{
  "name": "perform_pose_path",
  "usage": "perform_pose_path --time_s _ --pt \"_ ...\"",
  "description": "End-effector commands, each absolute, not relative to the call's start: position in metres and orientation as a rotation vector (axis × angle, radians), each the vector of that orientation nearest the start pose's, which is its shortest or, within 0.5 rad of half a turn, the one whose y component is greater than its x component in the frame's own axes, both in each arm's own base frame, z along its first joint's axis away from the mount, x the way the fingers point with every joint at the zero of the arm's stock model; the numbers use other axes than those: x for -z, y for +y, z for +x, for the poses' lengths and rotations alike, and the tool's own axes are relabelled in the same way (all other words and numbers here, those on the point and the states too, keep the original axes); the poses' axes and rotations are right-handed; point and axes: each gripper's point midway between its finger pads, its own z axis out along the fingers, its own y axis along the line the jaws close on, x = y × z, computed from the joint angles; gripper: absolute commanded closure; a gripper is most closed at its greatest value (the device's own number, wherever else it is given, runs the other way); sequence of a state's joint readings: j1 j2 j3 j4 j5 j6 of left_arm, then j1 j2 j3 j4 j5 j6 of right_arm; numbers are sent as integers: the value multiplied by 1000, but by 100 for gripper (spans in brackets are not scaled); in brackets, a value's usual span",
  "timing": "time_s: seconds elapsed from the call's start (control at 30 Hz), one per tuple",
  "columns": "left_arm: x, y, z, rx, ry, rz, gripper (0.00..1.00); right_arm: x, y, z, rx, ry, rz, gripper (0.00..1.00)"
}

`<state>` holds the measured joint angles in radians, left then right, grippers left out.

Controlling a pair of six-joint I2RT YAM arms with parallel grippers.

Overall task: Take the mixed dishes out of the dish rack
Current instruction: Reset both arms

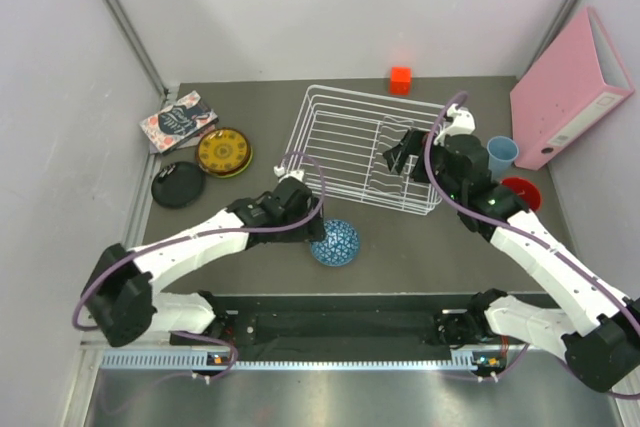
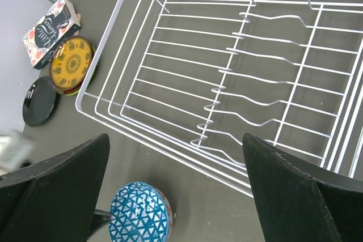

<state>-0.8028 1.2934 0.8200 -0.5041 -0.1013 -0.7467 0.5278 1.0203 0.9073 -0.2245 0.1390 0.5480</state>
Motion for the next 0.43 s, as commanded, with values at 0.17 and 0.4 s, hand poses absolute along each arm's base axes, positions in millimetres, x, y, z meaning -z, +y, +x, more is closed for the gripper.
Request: perform_pose_path --time_s 0.17,0.4 --pt "-194 -170 236 309 2237 -104 1 -273 180 304 -640 1840 107 0" --pt "-192 -181 232 395 2230 -71 5 -278 184 289 -696 1760 61 0"
